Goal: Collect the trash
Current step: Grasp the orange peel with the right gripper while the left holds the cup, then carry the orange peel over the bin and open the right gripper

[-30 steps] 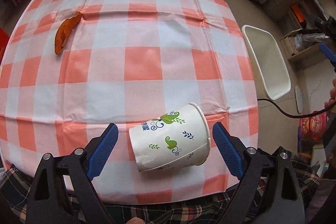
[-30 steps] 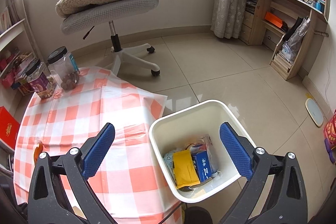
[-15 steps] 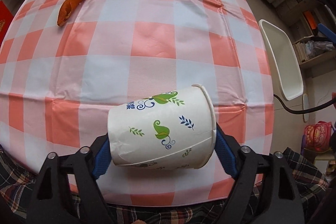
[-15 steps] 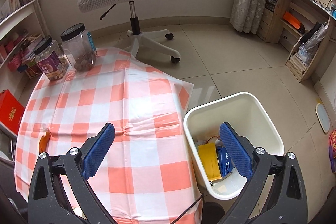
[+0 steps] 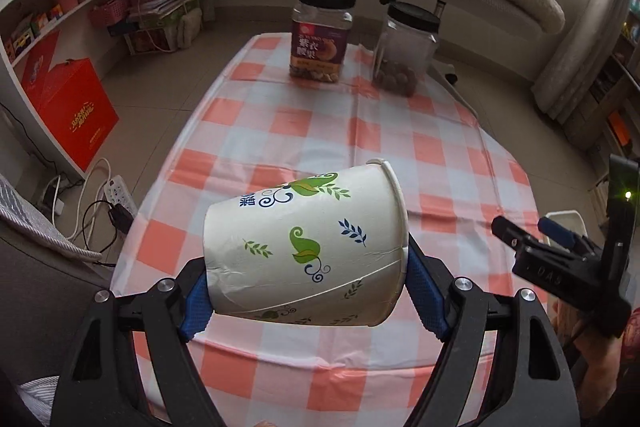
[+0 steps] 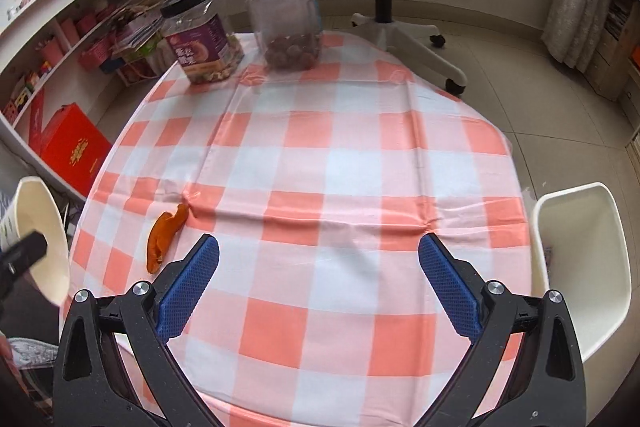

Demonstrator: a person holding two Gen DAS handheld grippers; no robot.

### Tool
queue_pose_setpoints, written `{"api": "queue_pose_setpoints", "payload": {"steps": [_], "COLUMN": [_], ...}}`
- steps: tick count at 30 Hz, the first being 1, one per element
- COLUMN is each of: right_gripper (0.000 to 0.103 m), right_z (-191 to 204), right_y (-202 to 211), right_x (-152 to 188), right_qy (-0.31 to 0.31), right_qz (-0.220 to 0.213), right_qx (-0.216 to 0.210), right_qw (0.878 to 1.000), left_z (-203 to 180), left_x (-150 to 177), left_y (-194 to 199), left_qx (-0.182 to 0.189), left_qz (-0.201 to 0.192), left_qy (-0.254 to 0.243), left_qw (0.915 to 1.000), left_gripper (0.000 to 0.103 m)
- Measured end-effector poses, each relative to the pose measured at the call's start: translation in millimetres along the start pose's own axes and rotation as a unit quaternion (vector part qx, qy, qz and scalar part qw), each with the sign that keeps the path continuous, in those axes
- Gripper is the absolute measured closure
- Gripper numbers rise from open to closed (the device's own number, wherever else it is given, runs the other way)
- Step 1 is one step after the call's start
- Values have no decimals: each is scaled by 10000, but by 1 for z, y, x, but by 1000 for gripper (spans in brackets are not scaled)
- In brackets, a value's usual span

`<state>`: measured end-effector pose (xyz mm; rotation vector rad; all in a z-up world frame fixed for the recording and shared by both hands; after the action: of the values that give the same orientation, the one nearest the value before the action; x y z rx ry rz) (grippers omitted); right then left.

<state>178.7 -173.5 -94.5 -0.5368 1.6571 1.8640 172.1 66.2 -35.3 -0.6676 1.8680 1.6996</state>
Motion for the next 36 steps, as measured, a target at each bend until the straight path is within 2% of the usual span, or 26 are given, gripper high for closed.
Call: {"api": "queue_pose_setpoints", "payload": {"steps": [2, 5, 10, 14, 15, 16, 18, 20, 22, 23, 28, 36], "right_gripper": [7, 7, 7, 11, 18, 30, 43, 56, 73, 76, 83, 84], "right_z": [22, 57, 119, 144, 146, 146, 146, 150, 152, 153, 152, 134], "right_y": [-13, -32, -62, -84, -90, -97, -109, -107, -104, -103, -99, -63], "right_x": [1, 4, 16, 22, 24, 26, 31, 31, 30, 30, 25, -5], "right_qy": [83, 223, 803, 935, 909, 862, 780, 942, 1049, 1093, 1041, 602], "right_qz": [86, 191, 318, 368, 414, 507, 666, 474, 370, 329, 316, 16], "right_qx": [-162, -382, -546, -550, -527, -517, -491, -433, -444, -489, -697, -1095], "right_qw": [9998, 9988, 9948, 9934, 9936, 9936, 9935, 9935, 9928, 9923, 9916, 9922], "left_z": [24, 52, 65, 68, 68, 69, 71, 73, 75, 76, 83, 84], "left_x": [-11, -18, -26, -28, -29, -29, -30, -32, -31, -31, -30, -30], "left_y": [-3, -9, -4, -4, -4, -4, -4, -6, -9, -10, -15, -12], "left_qx": [-82, 35, 14, 111, 119, 122, 127, 129, 109, 78, -24, -129], "left_qz": [-86, 24, -110, -66, -66, -69, -83, -69, -30, -18, 30, -119], "left_qy": [309, 805, 966, 1041, 1048, 1048, 1066, 1097, 1116, 1112, 1168, 1158], "left_qw": [9995, 9967, 9953, 9945, 9944, 9944, 9942, 9939, 9937, 9938, 9932, 9931], "left_gripper": [25, 25, 25, 25, 25, 25, 25, 25, 25, 25, 25, 25]}}
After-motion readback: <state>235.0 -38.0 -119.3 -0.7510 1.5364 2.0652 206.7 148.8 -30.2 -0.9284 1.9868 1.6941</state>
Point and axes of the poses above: each gripper's, at about its wrist camera, not at the fingertips, and y roughly against the way its jaws point, z to its left, x to its underside, the point moved 2 cm from there along -y, roughly the way its jaws point, and after that the axes turned 8 degrees about -z, right-handed, at the moved point
